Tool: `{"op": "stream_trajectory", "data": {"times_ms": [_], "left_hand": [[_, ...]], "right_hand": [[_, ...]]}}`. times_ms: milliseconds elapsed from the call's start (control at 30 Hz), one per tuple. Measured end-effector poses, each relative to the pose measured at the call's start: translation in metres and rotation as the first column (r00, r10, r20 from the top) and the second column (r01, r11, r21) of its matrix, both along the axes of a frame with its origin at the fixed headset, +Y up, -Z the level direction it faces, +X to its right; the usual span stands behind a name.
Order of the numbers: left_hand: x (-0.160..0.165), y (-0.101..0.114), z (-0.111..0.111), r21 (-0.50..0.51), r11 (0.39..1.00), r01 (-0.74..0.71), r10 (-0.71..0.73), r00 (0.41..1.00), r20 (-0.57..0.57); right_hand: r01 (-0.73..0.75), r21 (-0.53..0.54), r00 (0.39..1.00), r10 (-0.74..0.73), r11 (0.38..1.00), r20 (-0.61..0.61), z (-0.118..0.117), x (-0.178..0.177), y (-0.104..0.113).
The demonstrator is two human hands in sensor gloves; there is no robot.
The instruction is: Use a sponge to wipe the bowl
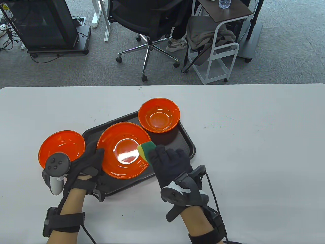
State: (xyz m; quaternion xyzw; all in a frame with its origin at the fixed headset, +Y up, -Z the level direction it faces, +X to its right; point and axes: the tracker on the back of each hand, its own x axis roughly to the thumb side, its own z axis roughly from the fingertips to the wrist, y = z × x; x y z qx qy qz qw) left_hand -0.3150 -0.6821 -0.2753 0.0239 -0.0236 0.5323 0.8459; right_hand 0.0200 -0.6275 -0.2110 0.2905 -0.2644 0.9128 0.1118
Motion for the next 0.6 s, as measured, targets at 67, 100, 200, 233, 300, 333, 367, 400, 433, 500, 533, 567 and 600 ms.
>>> {"op": "stream_trajectory", "data": {"times_ms": [67,100,200,233,300,333,367,400,433,500,533,567,600], "left_hand": [[-0.002,-0.001,0.000,-0.007,1.000,-0.012,0.012,1.000,-0.008],[-0.003,-0.001,0.000,-0.008,1.000,-0.021,0.021,1.000,-0.008],[-0.006,-0.003,0.000,-0.024,0.996,-0.080,0.080,0.997,-0.003],[-0.006,-0.004,-0.001,-0.028,0.994,-0.103,0.103,0.995,0.006],[-0.004,-0.006,-0.001,-0.043,0.991,-0.126,0.127,0.991,0.028],[-0.003,-0.007,-0.001,-0.054,0.989,-0.141,0.143,0.989,0.043],[-0.002,-0.007,-0.002,-0.062,0.986,-0.155,0.158,0.986,0.051],[0.000,-0.009,-0.002,-0.081,0.981,-0.175,0.181,0.982,0.063],[0.003,-0.010,-0.002,-0.108,0.978,-0.181,0.190,0.978,0.082],[0.007,-0.010,-0.003,-0.154,0.978,-0.143,0.165,0.977,0.136],[0.008,-0.010,-0.002,-0.161,0.978,-0.130,0.154,0.977,0.147],[0.010,-0.009,-0.002,-0.159,0.980,-0.123,0.147,0.978,0.147],[0.011,-0.009,-0.002,-0.164,0.979,-0.123,0.149,0.977,0.155]], "right_hand": [[0.011,0.001,1.000,-0.011,1.000,0.008,-0.002,0.003,0.000],[0.023,-0.005,1.000,-0.023,1.000,0.009,-0.002,0.005,-0.001],[0.111,-0.044,0.994,-0.111,0.993,0.006,-0.005,0.011,-0.003],[0.175,-0.073,0.984,-0.176,0.982,-0.010,-0.007,0.014,-0.005],[0.314,-0.154,0.940,-0.329,0.937,-0.087,-0.011,0.017,-0.010],[0.392,-0.222,0.896,-0.425,0.893,-0.125,-0.013,0.018,-0.013],[0.445,-0.272,0.856,-0.495,0.853,-0.149,-0.015,0.019,-0.016],[0.520,-0.344,0.781,-0.598,0.782,-0.180,-0.019,0.021,-0.021],[0.572,-0.395,0.714,-0.674,0.719,-0.191,-0.021,0.022,-0.024],[0.607,-0.433,0.658,-0.727,0.666,-0.196,-0.023,0.023,-0.027],[0.618,-0.445,0.642,-0.743,0.648,-0.191,-0.024,0.024,-0.028],[0.635,-0.453,0.620,-0.763,0.625,-0.184,-0.024,0.025,-0.029],[0.648,-0.458,0.603,-0.778,0.608,-0.179,-0.025,0.025,-0.030]]}}
